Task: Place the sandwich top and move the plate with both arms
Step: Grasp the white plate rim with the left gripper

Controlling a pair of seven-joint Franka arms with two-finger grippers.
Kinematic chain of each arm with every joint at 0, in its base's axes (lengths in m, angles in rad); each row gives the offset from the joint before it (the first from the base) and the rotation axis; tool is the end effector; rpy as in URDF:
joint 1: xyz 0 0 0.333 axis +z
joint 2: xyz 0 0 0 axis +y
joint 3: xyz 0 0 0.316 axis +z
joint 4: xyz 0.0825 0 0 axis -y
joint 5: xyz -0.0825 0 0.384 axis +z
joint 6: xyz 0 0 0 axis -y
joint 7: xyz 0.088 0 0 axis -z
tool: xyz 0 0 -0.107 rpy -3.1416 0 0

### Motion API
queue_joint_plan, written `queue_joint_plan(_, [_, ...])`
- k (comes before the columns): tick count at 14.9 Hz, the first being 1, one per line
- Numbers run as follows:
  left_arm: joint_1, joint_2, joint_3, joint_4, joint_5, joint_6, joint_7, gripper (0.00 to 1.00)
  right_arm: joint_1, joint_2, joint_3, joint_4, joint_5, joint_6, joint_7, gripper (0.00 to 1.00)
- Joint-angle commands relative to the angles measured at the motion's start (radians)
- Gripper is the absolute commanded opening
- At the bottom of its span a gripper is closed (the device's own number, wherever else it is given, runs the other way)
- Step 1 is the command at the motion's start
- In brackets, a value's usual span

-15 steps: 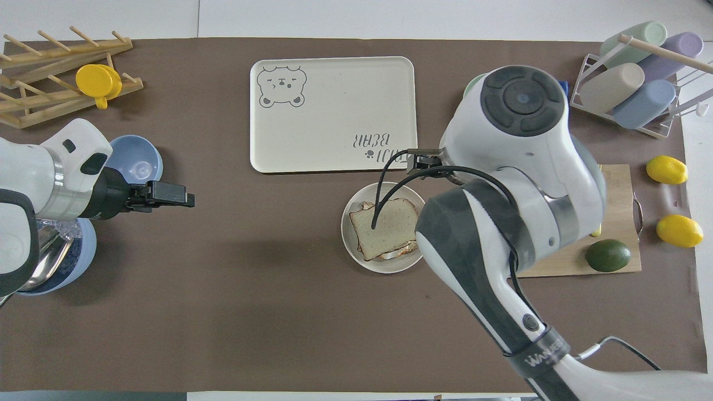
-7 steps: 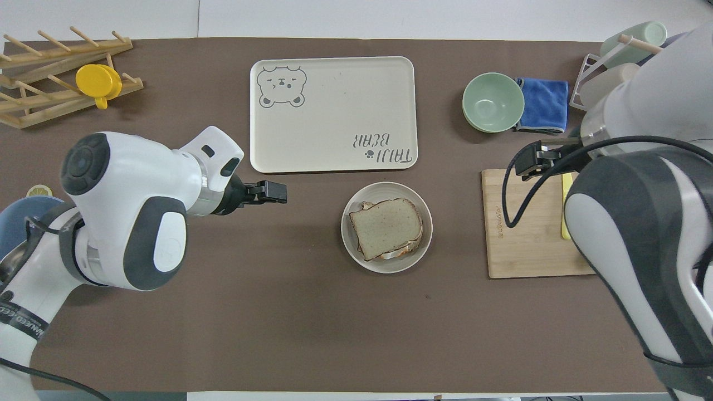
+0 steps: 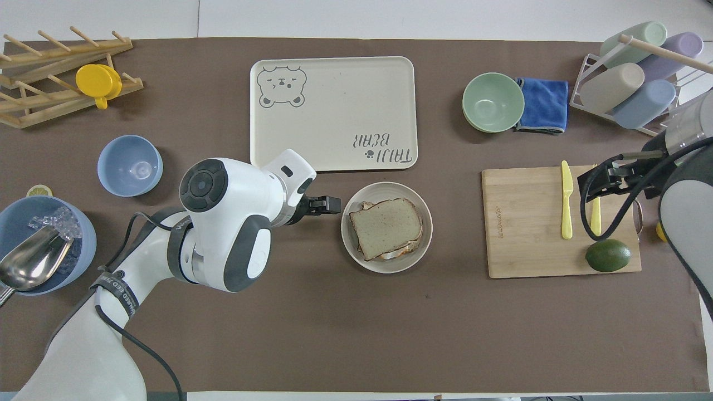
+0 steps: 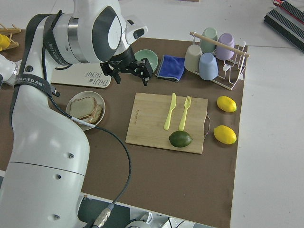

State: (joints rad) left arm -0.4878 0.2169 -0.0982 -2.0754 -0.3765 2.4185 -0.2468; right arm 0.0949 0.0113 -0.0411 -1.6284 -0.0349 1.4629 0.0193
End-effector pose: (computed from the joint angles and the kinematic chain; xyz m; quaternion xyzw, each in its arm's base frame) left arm 0.4934 -0.3279 0.3380 0.9873 -0.0332 -0.0018 0.1553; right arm 0.5421 0.0253 0.5832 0.9958 0.0168 -0.0876 0.0209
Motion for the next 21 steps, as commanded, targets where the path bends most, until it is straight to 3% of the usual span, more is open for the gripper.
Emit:
queue_joint_plan(1, [-0.052, 0.056, 0.015, -0.002, -0.012, 0.094, -0.025, 1.0, -0.046, -0.016, 0.007, -0.008, 0.021, -0.027, -0.137, 1.0])
queue_joint_plan(4, [-0.08, 0.068, 0.017, -0.003, -0.012, 0.116, -0.04, 0.98, -0.066, -0.037, 0.006, -0.01, 0.021, -0.017, -0.131, 1.0])
queue_joint_plan(6, [-0.083, 0.078, 0.017, -0.003, -0.012, 0.113, -0.035, 0.91, -0.069, -0.034, 0.006, -0.013, 0.023, 0.026, -0.137, 1.0])
queue_joint_plan(12, [-0.1, 0.075, 0.017, -0.002, -0.012, 0.097, -0.028, 0.88, -0.138, -0.022, 0.004, 0.016, 0.042, 0.005, -0.13, 1.0])
queue_joint_plan(14, [-0.1, 0.075, 0.017, 0.0, -0.012, 0.096, -0.028, 0.69, -0.146, -0.016, -0.002, 0.048, 0.117, 0.025, -0.075, 1.0])
queue_joint_plan(16, [-0.1, 0.075, 0.015, -0.002, -0.012, 0.096, -0.029, 0.49, -0.132, 0.002, 0.0, 0.07, 0.098, 0.025, -0.067, 1.0])
queue_joint_plan(21, [-0.1, 0.075, 0.015, -0.002, -0.012, 0.096, -0.034, 0.4, -0.126, 0.009, 0.009, 0.093, 0.015, -0.021, -0.074, 1.0])
